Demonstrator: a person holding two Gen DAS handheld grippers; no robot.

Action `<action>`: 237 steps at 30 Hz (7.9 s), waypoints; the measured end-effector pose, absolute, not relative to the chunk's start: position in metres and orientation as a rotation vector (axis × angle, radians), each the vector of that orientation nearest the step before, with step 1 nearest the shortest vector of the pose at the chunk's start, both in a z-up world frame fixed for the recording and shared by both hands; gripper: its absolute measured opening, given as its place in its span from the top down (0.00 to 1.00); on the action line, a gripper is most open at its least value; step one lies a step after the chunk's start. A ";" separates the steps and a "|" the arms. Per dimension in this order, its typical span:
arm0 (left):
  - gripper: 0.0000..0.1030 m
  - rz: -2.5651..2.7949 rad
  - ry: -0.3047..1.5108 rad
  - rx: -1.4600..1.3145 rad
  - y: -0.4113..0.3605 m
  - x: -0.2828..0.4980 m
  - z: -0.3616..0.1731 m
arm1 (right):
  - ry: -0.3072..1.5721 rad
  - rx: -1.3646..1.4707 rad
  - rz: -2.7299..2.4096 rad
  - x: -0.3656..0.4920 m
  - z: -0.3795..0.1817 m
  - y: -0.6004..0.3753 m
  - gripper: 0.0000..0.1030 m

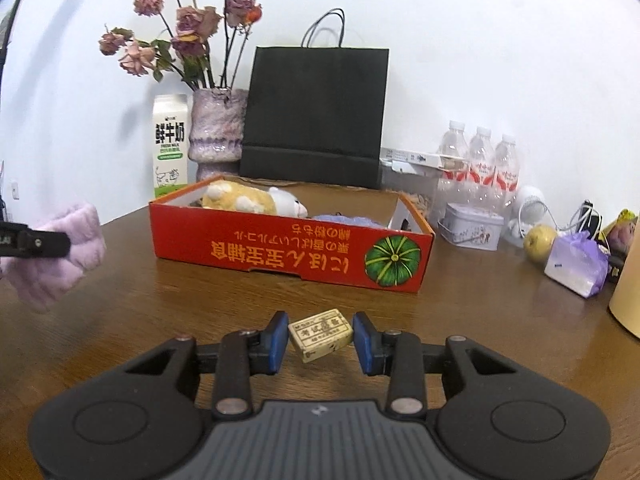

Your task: Organize objects

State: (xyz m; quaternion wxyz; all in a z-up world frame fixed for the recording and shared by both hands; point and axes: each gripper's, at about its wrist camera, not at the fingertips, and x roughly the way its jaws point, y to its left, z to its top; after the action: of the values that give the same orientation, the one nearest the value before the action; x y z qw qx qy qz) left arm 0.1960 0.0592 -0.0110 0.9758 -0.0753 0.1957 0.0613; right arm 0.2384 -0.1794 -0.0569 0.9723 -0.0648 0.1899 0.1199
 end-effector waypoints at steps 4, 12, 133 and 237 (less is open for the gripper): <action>0.65 0.137 0.397 -0.147 0.053 0.192 -0.013 | 0.367 -0.132 0.258 0.233 -0.055 -0.180 0.67; 0.65 0.136 0.404 -0.149 0.031 0.186 -0.013 | 0.335 -0.100 0.277 0.226 -0.049 -0.187 0.67; 0.00 0.135 0.280 -0.099 0.005 0.442 0.018 | 0.341 -0.057 0.237 0.479 -0.024 -0.175 0.00; 0.00 0.081 0.429 -0.053 -0.012 0.014 0.037 | 0.341 -0.040 0.328 0.046 0.023 -0.260 0.00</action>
State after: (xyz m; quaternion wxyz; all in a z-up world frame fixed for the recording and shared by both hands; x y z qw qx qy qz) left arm 0.0136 -0.0123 0.0373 0.9760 -0.0262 0.2126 0.0404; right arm 0.0458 -0.2595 0.0230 0.9720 -0.0198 0.1688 0.1622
